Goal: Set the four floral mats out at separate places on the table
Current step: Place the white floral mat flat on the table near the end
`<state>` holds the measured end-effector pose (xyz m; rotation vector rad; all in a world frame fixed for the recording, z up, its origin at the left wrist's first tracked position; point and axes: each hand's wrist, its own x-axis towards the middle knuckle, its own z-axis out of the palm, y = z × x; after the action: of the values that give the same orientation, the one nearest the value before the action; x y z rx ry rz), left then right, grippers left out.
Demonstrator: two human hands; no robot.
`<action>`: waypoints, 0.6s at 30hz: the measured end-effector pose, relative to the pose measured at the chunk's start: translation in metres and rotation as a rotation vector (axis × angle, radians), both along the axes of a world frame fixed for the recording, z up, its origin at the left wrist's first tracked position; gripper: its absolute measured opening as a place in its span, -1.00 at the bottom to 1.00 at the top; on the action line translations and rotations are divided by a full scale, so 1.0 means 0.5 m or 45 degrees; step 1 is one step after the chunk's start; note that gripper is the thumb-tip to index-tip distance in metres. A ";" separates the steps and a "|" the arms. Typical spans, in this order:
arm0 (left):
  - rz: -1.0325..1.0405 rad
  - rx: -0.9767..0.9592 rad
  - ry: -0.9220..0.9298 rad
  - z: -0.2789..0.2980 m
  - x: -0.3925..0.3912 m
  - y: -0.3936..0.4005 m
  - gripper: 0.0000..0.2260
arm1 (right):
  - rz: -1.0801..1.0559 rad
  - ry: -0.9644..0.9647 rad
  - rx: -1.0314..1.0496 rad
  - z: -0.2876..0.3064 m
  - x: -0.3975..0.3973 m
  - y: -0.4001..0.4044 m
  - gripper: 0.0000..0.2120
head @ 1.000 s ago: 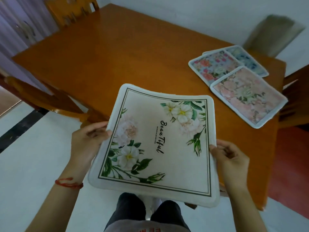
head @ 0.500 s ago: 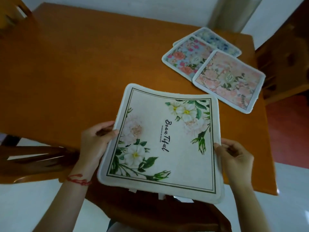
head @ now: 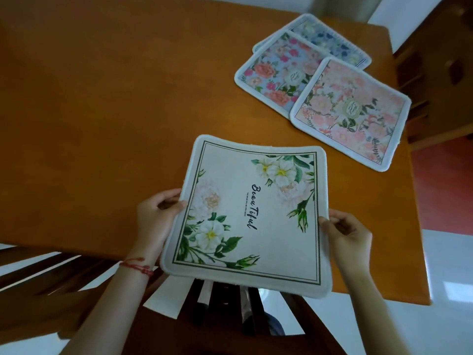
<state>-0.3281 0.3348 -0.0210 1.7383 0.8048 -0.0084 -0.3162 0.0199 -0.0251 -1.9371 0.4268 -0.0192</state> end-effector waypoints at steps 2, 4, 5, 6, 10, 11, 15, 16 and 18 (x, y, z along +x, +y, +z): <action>0.002 0.024 0.003 -0.023 0.014 -0.006 -0.71 | 0.015 0.006 -0.017 -0.020 0.015 -0.001 -0.88; -0.016 0.062 0.017 -0.045 0.024 -0.011 -0.71 | 0.011 0.020 -0.024 -0.039 0.028 -0.002 -0.87; -0.029 0.089 0.020 -0.056 0.028 -0.013 -0.71 | 0.008 0.029 -0.018 -0.048 0.034 -0.002 -0.86; -0.038 0.119 0.018 -0.065 0.032 -0.014 -0.70 | 0.008 0.036 -0.014 -0.057 0.038 -0.001 -0.85; -0.059 0.212 -0.005 -0.090 0.043 -0.016 -0.70 | 0.021 0.069 -0.051 -0.093 0.052 0.002 -0.87; -0.062 0.228 -0.005 -0.094 0.044 -0.014 -0.71 | 0.021 0.088 -0.065 -0.101 0.055 0.002 -0.90; -0.093 0.287 0.013 -0.111 0.042 -0.002 -0.75 | 0.010 0.128 -0.153 -0.120 0.065 0.002 -0.89; -0.103 0.306 0.017 -0.115 0.042 0.001 -0.76 | 0.021 0.128 -0.191 -0.120 0.068 0.002 -0.86; -0.111 0.315 0.019 -0.120 0.042 0.008 -0.76 | 0.032 0.135 -0.279 -0.122 0.074 -0.001 -0.81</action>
<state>-0.3071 0.3385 -0.0811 2.0082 0.7650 0.0198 -0.2790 0.0195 -0.0861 -2.1658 0.4879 0.0556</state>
